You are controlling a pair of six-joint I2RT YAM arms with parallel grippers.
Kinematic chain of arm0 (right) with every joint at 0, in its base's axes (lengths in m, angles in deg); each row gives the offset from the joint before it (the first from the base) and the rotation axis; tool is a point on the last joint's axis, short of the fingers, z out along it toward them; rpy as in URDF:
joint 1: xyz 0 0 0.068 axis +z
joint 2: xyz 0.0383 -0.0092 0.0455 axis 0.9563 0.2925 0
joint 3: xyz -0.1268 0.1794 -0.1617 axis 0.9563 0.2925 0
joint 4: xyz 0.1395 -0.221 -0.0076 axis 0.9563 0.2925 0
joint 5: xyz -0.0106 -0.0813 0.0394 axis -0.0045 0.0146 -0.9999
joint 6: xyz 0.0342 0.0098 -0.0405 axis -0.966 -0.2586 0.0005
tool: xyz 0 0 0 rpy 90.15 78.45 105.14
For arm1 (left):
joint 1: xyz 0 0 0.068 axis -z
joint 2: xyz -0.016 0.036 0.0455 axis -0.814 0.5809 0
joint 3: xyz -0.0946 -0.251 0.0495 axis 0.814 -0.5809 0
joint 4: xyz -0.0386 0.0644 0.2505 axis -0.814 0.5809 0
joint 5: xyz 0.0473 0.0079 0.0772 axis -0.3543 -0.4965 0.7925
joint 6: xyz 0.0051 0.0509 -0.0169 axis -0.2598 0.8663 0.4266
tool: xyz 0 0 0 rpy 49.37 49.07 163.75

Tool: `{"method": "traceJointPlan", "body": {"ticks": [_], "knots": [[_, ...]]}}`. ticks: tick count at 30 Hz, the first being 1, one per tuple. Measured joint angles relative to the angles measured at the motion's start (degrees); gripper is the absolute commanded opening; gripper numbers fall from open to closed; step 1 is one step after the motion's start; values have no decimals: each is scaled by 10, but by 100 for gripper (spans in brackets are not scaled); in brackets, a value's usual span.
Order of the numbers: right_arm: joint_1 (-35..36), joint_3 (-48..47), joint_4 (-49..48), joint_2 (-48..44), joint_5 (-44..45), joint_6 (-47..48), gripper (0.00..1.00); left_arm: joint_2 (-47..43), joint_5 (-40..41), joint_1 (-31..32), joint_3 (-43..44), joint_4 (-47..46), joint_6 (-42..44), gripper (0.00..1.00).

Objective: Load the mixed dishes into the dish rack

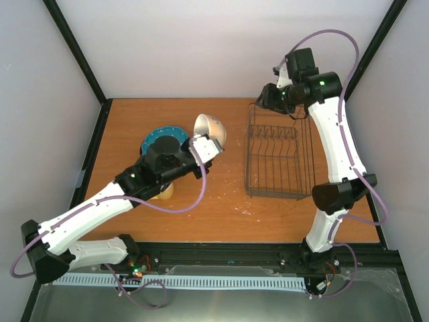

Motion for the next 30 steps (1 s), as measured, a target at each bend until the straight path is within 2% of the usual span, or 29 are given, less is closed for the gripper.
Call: {"method": "traceJointPlan", "body": {"ticks": [3, 5, 10, 13, 18, 21, 23, 24, 25, 28, 30], "knots": [[-2, 51, -43, -40, 12, -2, 47, -9, -60, -31, 5, -13, -52, 1], [-3, 98, -78, -72, 10, -2, 53, -9, -111, -63, 5, -23, -92, 1], [-15, 260, -184, -141, -31, -5, 64, 6, -281, -165, 0, -88, -222, 1], [-47, 375, -261, -175, -91, -21, 66, 22, -388, -225, -17, -178, -322, 1], [-112, 586, -463, -222, -246, -104, 70, 97, -538, -286, -28, -410, -545, 1], [-116, 669, -633, -221, -336, -201, 76, 159, -581, -304, -33, -614, -717, 1], [-114, 698, -758, -212, -385, -274, 78, 210, -580, -312, -33, -767, -846, 1], [-113, 703, -810, -205, -401, -306, 79, 230, -575, -314, -33, -814, -895, 1], [-112, 708, -874, -195, -419, -344, 79, 253, -571, -316, -32, -857, -947, 1], [-112, 719, -1105, -150, -451, -492, 91, 315, -570, -319, -7, -917, -1051, 1], [-110, 720, -1315, -92, -451, -634, 91, 344, -573, -319, 23, -931, -1099, 1]]}}
